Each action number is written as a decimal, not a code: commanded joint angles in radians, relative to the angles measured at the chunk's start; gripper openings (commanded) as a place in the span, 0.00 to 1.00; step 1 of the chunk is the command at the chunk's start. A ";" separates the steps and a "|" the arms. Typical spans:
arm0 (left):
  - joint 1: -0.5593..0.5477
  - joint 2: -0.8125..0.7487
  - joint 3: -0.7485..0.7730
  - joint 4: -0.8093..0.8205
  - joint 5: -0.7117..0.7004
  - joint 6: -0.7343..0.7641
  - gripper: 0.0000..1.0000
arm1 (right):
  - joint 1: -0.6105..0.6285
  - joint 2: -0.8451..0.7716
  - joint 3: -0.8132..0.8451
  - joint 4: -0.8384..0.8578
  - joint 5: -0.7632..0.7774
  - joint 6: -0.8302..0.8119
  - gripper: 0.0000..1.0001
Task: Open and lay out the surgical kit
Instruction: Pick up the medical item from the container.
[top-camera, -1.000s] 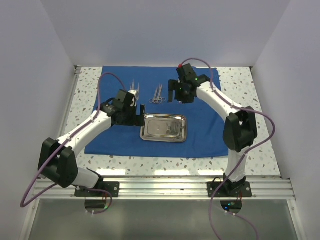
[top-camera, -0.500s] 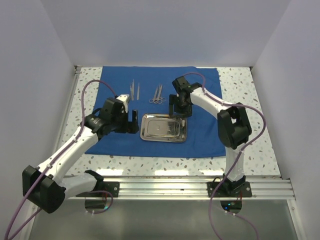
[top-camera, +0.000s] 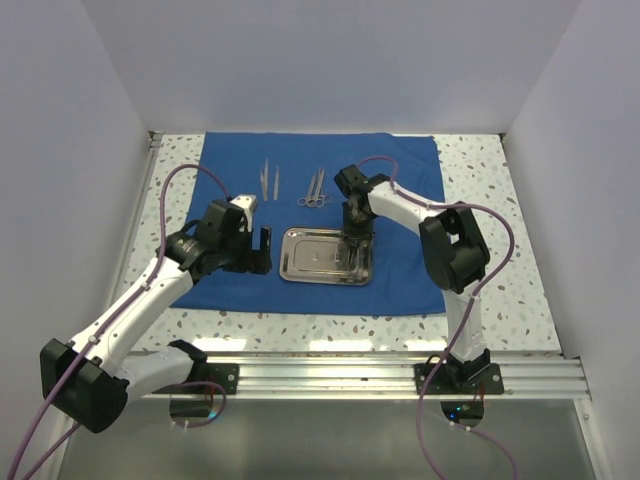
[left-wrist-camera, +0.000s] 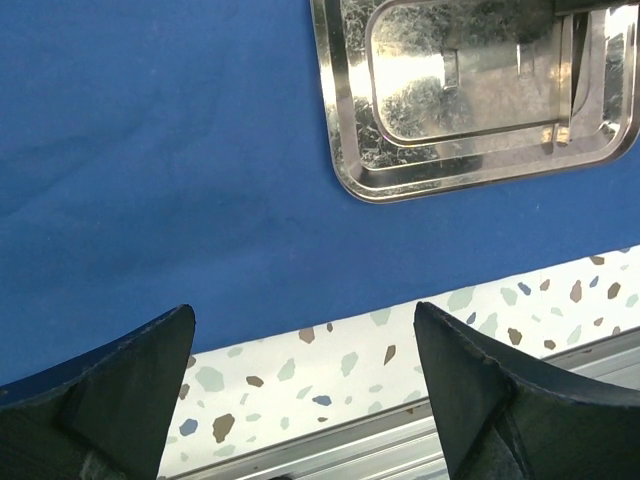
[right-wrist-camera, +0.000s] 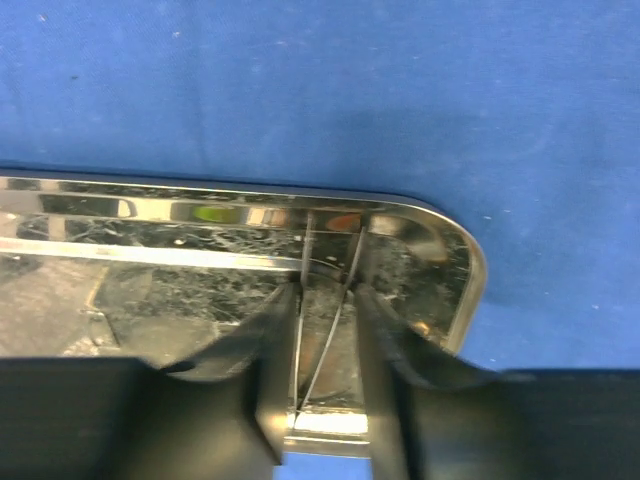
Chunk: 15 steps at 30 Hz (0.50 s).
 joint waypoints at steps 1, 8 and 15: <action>0.000 -0.013 0.033 -0.036 -0.018 0.047 0.95 | 0.014 0.057 -0.009 0.033 -0.008 0.042 0.28; 0.000 0.013 0.040 -0.032 -0.019 0.059 0.95 | 0.012 0.075 0.075 -0.030 0.007 0.023 0.00; 0.000 0.042 0.047 -0.006 -0.022 0.050 0.95 | 0.000 0.101 0.365 -0.176 0.040 -0.043 0.00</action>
